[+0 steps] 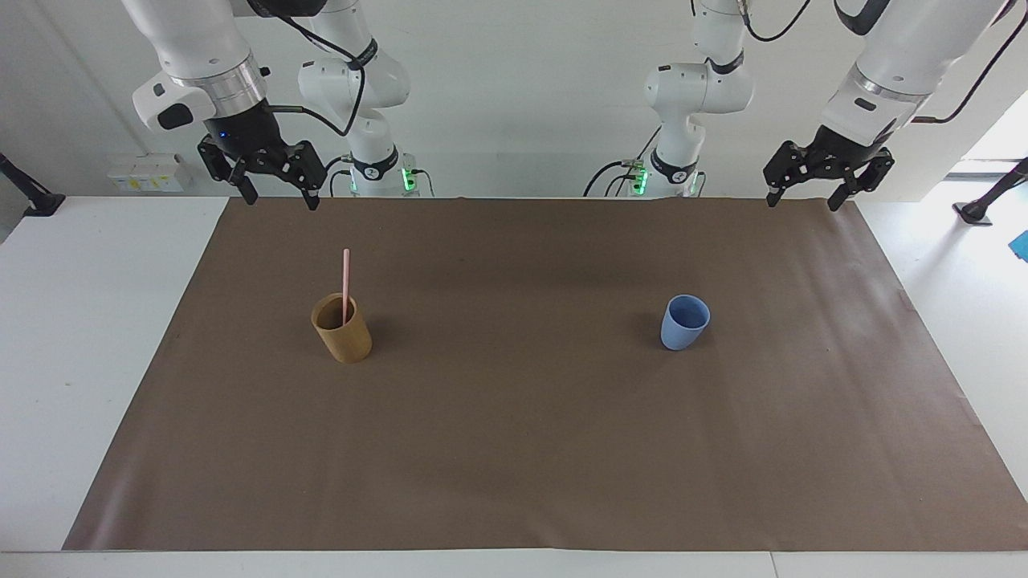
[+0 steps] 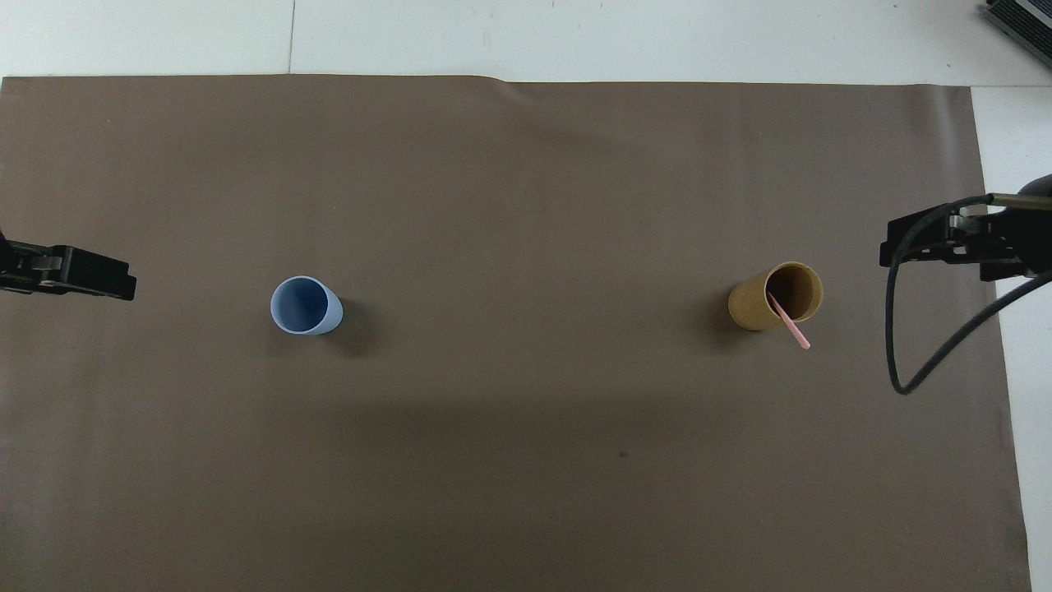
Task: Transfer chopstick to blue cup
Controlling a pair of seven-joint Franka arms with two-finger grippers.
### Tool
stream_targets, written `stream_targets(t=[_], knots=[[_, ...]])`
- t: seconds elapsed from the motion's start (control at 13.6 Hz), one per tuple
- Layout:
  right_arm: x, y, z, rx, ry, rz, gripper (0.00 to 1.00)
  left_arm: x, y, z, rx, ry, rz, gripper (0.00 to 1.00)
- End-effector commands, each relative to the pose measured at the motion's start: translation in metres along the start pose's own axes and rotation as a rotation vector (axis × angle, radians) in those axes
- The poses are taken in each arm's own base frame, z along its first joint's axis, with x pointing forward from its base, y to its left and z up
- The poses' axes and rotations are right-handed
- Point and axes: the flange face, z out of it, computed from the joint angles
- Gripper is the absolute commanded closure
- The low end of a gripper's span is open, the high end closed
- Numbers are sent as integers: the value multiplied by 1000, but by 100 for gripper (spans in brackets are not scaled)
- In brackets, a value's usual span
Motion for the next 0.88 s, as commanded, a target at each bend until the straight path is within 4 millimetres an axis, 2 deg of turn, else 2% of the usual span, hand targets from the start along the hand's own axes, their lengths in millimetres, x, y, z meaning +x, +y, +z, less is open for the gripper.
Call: stream_targets(t=[0.0, 0.81], knots=[[-3, 7, -3, -15, -7, -49, 0, 2, -2, -2, 6, -13, -2, 0], [-6, 3, -3, 3, -15, -45, 0, 0, -4, -2, 5, -21, -17, 0]])
